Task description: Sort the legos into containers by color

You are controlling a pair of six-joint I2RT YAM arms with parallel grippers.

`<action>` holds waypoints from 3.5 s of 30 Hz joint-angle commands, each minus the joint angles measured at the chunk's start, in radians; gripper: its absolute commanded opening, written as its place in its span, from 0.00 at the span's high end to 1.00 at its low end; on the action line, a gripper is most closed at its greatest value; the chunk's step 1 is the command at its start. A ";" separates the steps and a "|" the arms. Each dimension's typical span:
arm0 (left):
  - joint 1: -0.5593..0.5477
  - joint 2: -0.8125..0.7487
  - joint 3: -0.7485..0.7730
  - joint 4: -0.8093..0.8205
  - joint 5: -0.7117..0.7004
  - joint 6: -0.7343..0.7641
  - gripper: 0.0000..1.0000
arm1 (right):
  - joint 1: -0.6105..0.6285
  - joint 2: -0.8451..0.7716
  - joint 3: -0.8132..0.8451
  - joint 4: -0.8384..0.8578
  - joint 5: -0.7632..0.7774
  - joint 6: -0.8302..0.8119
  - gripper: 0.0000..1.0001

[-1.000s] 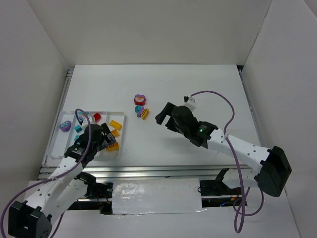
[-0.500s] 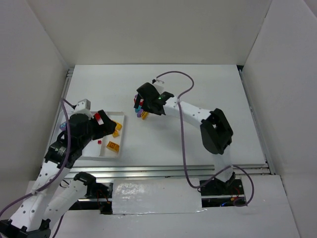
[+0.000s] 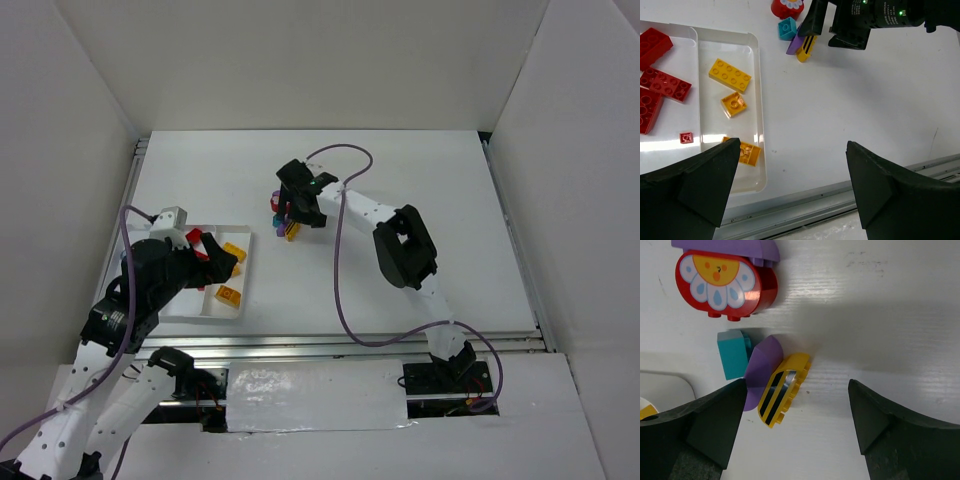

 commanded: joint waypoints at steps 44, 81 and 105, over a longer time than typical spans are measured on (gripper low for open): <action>0.003 0.006 -0.010 0.059 0.073 0.042 0.01 | -0.007 -0.028 -0.127 0.046 -0.131 -0.079 0.37; 0.003 0.019 -0.014 0.072 0.121 0.056 0.01 | 0.022 0.071 0.093 -0.026 -0.248 -0.983 0.75; -0.012 -0.109 -0.277 0.647 0.699 -0.432 0.01 | 0.573 -1.049 -0.955 0.693 0.079 -0.323 1.00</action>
